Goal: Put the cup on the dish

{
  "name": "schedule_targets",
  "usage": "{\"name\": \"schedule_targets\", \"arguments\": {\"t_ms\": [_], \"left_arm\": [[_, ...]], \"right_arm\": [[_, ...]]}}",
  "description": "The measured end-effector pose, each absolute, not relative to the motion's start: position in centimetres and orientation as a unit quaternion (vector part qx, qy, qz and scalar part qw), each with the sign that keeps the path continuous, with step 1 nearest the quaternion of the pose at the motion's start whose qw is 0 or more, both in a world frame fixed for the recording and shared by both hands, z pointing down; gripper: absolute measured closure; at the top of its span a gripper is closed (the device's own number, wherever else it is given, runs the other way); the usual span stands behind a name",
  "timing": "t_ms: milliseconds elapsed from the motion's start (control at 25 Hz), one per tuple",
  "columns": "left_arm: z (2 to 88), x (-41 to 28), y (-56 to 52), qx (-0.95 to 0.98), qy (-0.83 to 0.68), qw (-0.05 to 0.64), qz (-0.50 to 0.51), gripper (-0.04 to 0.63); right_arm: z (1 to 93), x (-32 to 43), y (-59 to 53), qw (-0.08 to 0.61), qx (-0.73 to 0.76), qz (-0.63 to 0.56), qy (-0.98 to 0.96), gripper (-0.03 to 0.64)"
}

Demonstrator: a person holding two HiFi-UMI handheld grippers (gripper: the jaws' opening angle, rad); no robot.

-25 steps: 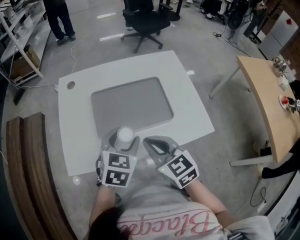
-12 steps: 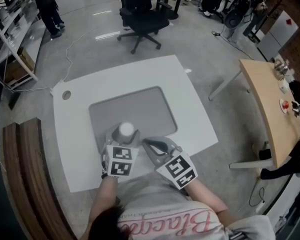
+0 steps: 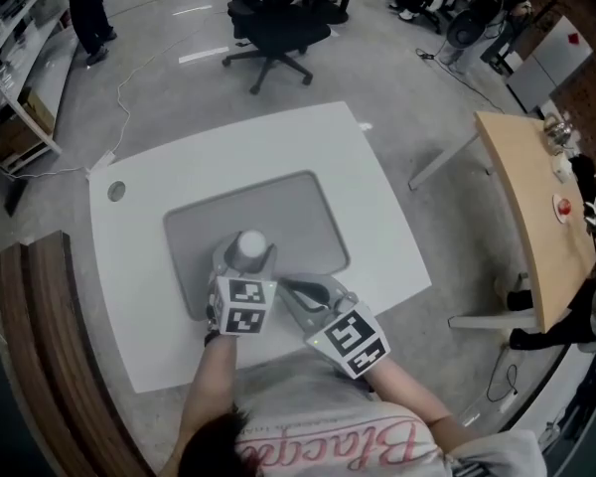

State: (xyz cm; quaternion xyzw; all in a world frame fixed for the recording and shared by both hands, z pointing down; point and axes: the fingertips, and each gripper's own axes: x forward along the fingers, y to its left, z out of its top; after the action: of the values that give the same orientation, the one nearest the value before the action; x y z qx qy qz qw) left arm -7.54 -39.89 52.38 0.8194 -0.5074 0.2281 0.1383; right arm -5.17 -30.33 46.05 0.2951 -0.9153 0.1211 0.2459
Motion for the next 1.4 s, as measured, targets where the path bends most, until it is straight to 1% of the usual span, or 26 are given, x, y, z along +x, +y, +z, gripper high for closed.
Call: {"name": "schedule_targets", "arguments": {"t_ms": [600, 920, 1000, 1080, 1200, 1280, 1400], "left_arm": [[55.8, -7.3, -41.3, 0.814, -0.498, 0.165, 0.250, 0.336], [56.0, -7.4, -41.7, 0.812, -0.501, 0.160, 0.252, 0.332], [56.0, -7.6, -41.9, 0.810, -0.505, 0.159, 0.251, 0.222], [55.7, -8.0, -42.0, 0.805, -0.517, 0.158, 0.245, 0.210], [55.3, -9.0, -41.4, 0.795, -0.533, 0.164, 0.240, 0.215], [54.8, -9.5, -40.6, 0.793, -0.536, 0.169, 0.235, 0.263], [53.2, -9.8, -39.2, 0.796, -0.540, 0.156, 0.225, 0.343]], "right_arm": [[46.7, -3.6, -30.4, 0.253, 0.317, 0.144, -0.903, 0.615], [46.3, -3.8, -30.5, 0.248, 0.322, 0.144, -0.902, 0.615], [46.0, -3.9, -30.5, 0.242, 0.323, 0.143, -0.903, 0.615], [45.8, -3.8, -30.5, 0.238, 0.327, 0.143, -0.903, 0.615], [45.6, -3.5, -30.4, 0.231, 0.337, 0.148, -0.901, 0.615], [45.3, -3.3, -30.2, 0.222, 0.343, 0.150, -0.900, 0.615], [44.8, -2.8, -30.1, 0.208, 0.353, 0.146, -0.901, 0.616]]}}
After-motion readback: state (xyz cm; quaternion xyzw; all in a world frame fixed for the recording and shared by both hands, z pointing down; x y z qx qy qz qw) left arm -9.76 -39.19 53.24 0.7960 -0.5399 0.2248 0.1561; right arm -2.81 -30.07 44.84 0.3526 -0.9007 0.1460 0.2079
